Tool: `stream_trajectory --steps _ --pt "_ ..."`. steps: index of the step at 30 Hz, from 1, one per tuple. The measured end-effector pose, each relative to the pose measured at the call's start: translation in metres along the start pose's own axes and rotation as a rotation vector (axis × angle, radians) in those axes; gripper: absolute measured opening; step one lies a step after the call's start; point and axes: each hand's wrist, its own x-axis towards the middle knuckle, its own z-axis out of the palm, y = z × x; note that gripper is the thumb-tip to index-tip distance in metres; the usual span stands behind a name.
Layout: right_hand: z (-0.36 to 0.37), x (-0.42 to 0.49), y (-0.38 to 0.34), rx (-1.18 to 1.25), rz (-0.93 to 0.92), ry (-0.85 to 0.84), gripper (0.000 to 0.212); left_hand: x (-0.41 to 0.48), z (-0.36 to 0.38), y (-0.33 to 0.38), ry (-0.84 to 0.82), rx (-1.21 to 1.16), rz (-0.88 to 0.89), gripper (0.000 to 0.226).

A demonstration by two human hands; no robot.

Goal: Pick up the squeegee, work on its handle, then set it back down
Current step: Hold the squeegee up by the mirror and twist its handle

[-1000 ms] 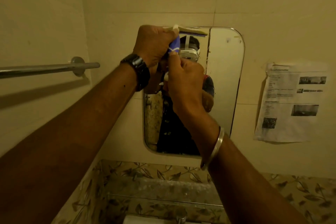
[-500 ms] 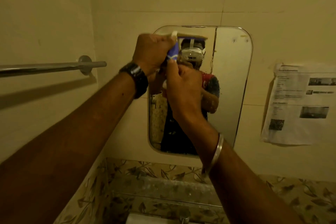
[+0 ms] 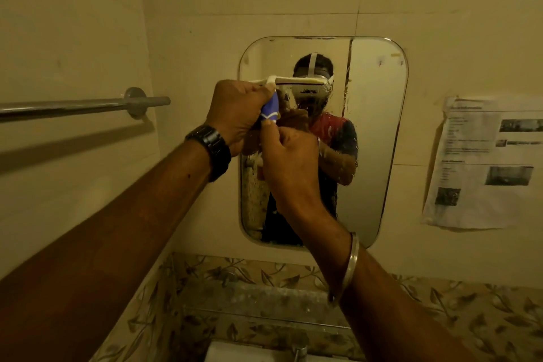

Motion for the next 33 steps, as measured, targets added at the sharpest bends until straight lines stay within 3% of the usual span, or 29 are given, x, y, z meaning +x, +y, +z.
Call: stream_trajectory --steps 7,11,17,26,33 --pt "-0.003 0.047 -0.031 -0.075 -0.052 0.007 0.041 0.029 0.009 0.037 0.113 -0.057 0.061 0.025" --pt "-0.009 0.024 -0.004 -0.073 -0.032 -0.023 0.043 0.009 0.01 0.012 0.08 -0.023 0.047 0.015" --pt "-0.014 -0.012 0.024 -0.086 0.015 -0.029 0.046 -0.02 0.009 -0.021 0.07 0.053 -0.045 0.017" --pt "-0.008 0.039 -0.024 -0.066 -0.039 -0.02 0.043 0.019 0.013 0.033 0.153 -0.032 -0.003 0.025" --pt "-0.025 -0.013 0.022 -0.059 0.035 -0.042 0.046 -0.022 0.019 -0.018 0.061 0.025 -0.092 0.017"
